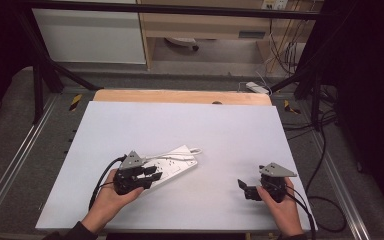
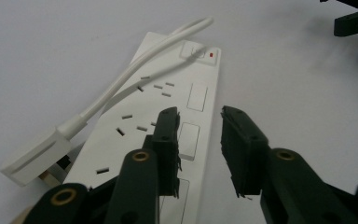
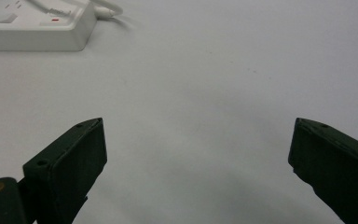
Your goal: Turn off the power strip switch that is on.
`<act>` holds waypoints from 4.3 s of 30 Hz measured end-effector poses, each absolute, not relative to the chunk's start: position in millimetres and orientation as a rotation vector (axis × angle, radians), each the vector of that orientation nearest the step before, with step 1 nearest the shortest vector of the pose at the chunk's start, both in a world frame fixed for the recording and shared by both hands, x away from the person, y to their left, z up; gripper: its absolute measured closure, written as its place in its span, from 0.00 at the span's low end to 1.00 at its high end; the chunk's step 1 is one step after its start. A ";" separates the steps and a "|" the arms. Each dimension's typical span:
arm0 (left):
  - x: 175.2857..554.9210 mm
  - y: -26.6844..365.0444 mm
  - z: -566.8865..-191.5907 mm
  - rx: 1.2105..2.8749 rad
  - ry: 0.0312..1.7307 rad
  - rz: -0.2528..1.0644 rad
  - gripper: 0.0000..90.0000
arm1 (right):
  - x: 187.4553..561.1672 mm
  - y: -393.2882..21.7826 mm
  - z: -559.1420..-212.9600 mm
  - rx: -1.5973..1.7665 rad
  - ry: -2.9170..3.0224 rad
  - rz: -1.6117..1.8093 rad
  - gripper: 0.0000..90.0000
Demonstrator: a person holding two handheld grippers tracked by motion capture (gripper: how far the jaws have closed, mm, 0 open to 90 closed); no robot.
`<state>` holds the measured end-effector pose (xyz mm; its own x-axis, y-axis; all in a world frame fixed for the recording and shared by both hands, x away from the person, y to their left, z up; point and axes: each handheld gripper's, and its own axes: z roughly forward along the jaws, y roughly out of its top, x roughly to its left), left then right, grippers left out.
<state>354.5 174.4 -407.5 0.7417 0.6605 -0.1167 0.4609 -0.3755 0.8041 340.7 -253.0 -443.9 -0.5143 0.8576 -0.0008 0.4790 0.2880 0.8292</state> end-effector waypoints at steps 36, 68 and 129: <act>371.7 169.4 -429.8 2.082 0.879 0.220 1.00 | 340.7 -252.6 -444.3 1.189 2.121 1.121 0.05; 372.6 166.9 -434.0 2.087 0.851 0.207 1.00 | 340.6 -252.0 -444.7 1.190 2.124 1.117 0.05; 369.2 165.4 -435.6 2.082 0.819 0.246 1.00 | 340.2 -251.6 -444.5 1.181 2.128 1.114 0.05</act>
